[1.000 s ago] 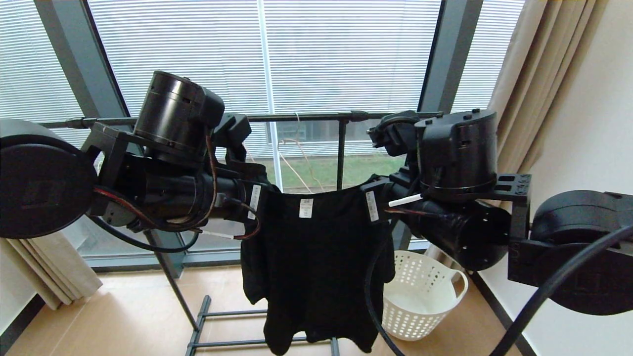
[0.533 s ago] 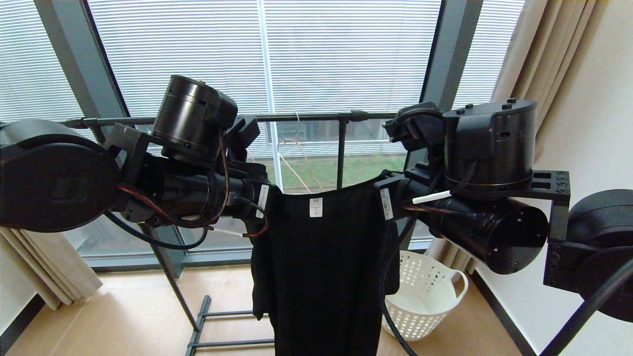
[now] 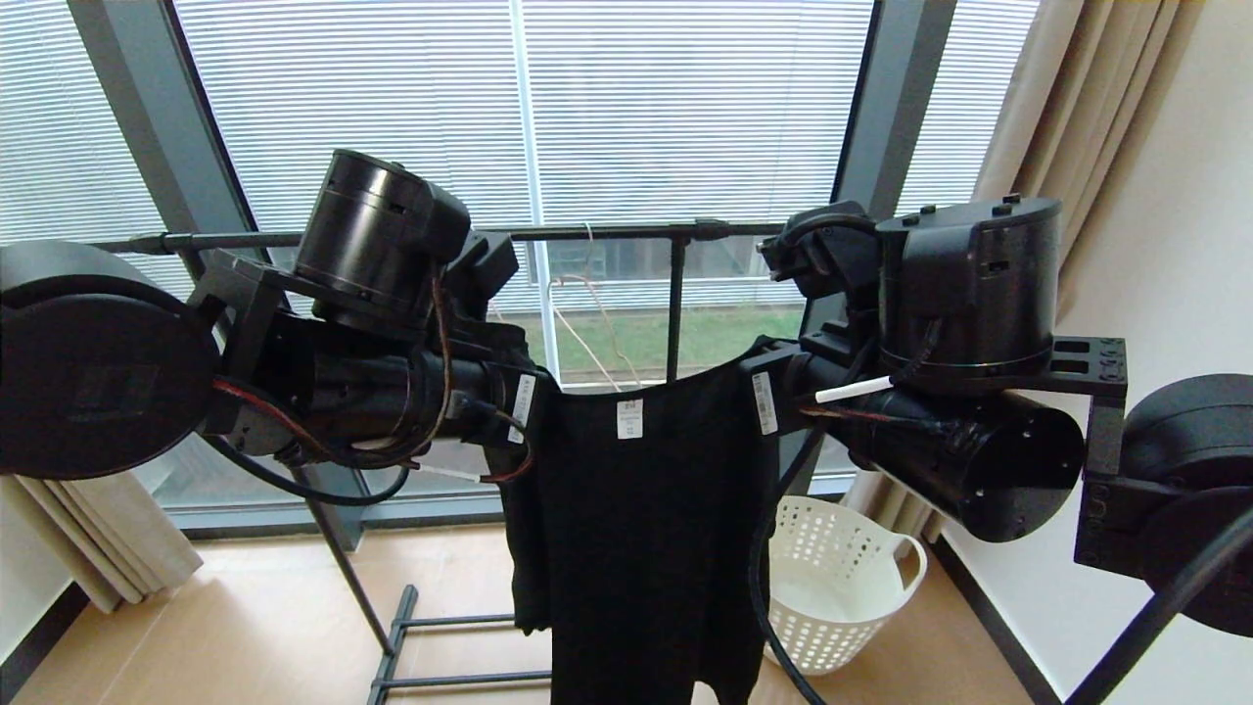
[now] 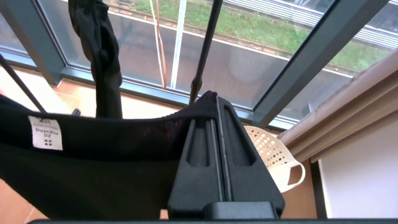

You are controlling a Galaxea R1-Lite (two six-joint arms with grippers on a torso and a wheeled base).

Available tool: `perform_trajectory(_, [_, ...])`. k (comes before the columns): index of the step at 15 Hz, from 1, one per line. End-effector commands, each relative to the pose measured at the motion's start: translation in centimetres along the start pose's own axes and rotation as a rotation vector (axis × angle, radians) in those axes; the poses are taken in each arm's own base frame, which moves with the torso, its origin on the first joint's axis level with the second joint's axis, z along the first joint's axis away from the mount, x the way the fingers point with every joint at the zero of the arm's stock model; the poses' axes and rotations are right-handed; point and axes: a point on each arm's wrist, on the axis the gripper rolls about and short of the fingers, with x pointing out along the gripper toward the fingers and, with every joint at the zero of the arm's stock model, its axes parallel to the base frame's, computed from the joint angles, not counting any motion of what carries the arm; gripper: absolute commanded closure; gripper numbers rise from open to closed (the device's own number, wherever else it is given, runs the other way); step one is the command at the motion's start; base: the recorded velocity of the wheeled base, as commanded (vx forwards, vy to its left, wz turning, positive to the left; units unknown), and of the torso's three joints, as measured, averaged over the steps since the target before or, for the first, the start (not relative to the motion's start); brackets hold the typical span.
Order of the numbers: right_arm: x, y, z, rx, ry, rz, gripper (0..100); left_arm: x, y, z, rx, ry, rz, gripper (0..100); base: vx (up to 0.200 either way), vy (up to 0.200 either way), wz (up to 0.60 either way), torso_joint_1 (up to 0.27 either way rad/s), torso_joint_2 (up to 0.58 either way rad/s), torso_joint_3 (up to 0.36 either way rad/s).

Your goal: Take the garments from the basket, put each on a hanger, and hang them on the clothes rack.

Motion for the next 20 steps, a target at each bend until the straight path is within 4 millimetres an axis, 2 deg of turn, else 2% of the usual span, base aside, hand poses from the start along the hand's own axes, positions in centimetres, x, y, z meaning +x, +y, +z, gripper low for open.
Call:
perform_trajectory(1, [0.0, 0.0, -0.1, -0.002, 0.002, 0.0, 100, -0.4, 0.0, 0.1, -0.002, -0.012, -0.002, 100, 0.0, 0.0, 0.0, 0.0, 0.0, 0.0])
perform_trajectory(8, [0.0, 0.0, -0.1, -0.002, 0.002, 0.0, 100, -0.4, 0.1, 0.3, 0.0, -0.017, 0.005, 100, 0.0, 0.0, 0.0, 0.0, 0.0, 0.0])
perform_trajectory(9, [0.0, -0.1, 0.1, 0.003, -0.002, -0.003, 100, -0.5, -0.1, 0.2, 0.006, -0.017, 0.0, 0, 0.0, 0.0, 0.0, 0.0, 0.0, 0.0])
perform_trajectory(14, [0.7, -1.2, 0.2, 0.017, -0.001, -0.041, 100, -1.3, -1.0, 0.0, 0.025, -0.022, -0.032, 0, 0.0, 0.0, 0.0, 0.0, 0.0, 0.0])
perform_trajectory(18, [1.3, -2.2, 0.8, 0.039, -0.016, -0.074, 100, -3.2, -0.8, -0.6, 0.028, -0.037, -0.061, 0, 0.0, 0.0, 0.0, 0.0, 0.0, 0.0])
perform_trajectory(20, [2.5, -3.3, 0.8, 0.049, -0.009, -0.121, 100, -4.9, -1.0, -1.4, 0.045, -0.013, -0.178, 0, 0.0, 0.0, 0.0, 0.0, 0.0, 0.0])
